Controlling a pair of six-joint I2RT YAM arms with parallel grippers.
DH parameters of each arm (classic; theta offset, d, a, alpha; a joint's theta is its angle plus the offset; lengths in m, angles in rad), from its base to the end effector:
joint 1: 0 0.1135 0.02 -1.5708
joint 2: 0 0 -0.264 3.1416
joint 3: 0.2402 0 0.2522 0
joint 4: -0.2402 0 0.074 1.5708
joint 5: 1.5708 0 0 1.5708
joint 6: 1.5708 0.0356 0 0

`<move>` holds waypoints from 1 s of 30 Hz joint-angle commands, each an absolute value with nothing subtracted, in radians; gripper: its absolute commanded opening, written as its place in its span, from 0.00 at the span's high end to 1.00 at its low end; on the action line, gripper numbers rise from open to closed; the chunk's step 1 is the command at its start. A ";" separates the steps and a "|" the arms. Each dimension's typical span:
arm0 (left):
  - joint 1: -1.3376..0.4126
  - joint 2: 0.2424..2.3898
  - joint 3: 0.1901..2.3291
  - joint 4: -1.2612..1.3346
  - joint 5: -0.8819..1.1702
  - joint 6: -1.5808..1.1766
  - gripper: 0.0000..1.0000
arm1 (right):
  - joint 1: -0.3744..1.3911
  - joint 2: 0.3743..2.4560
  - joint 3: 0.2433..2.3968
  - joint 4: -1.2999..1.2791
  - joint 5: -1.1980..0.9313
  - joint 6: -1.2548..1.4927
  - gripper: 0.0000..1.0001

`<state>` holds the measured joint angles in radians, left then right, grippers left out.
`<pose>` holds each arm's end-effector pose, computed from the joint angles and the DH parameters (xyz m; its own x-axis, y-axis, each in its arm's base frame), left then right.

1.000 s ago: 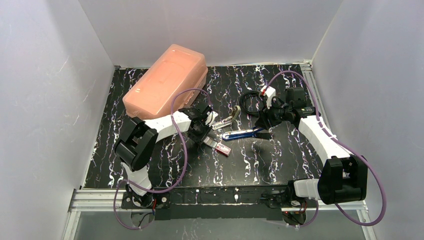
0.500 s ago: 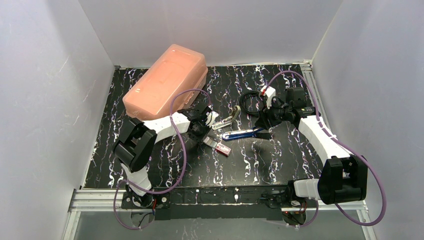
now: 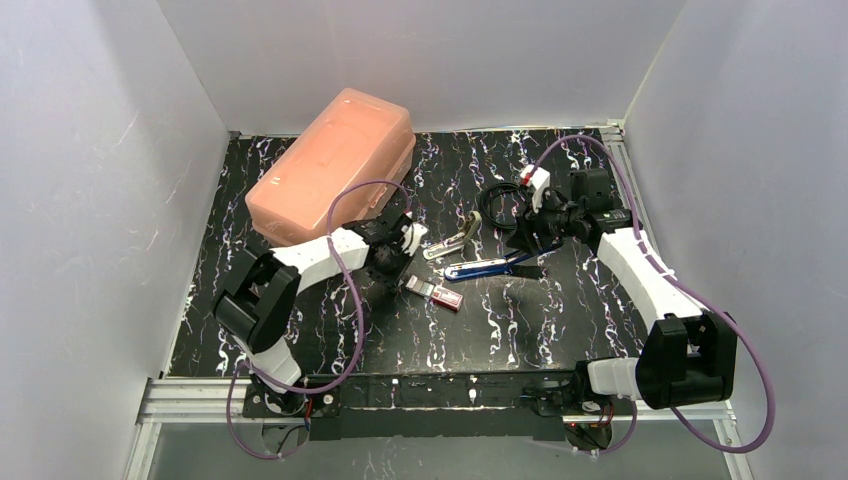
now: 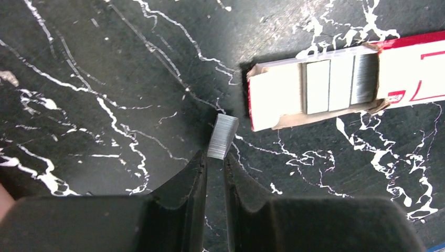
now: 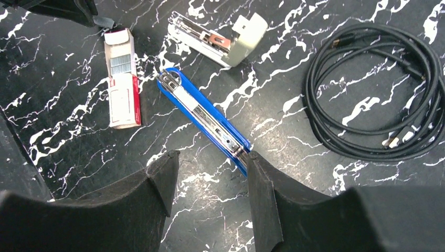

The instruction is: Load the staples into the stapler

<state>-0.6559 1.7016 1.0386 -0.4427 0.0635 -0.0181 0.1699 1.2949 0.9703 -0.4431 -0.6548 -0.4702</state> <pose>0.2630 -0.2052 0.1739 -0.7196 0.5310 -0.4474 0.6183 0.7833 -0.0648 0.2654 0.0675 0.2753 -0.3538 -0.4253 -0.8330 -0.8147 0.5777 0.0511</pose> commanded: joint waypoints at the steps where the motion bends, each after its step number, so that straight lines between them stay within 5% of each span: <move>1: -0.635 1.628 1.017 -0.468 0.077 -0.005 0.96 | 0.197 1.294 1.034 -0.429 -0.679 -0.456 0.42; 8: -0.601 1.580 1.044 -0.489 0.178 0.022 0.95 | 0.250 1.296 1.074 -0.421 -0.744 -0.481 0.42; 18: -0.597 1.540 1.257 -0.692 0.696 0.129 0.95 | 0.355 1.288 1.134 -0.465 -0.985 -0.723 0.47; 30: -0.597 1.634 1.584 -0.957 1.088 0.149 0.98 | 0.498 1.192 1.205 -0.736 -0.945 -1.112 0.50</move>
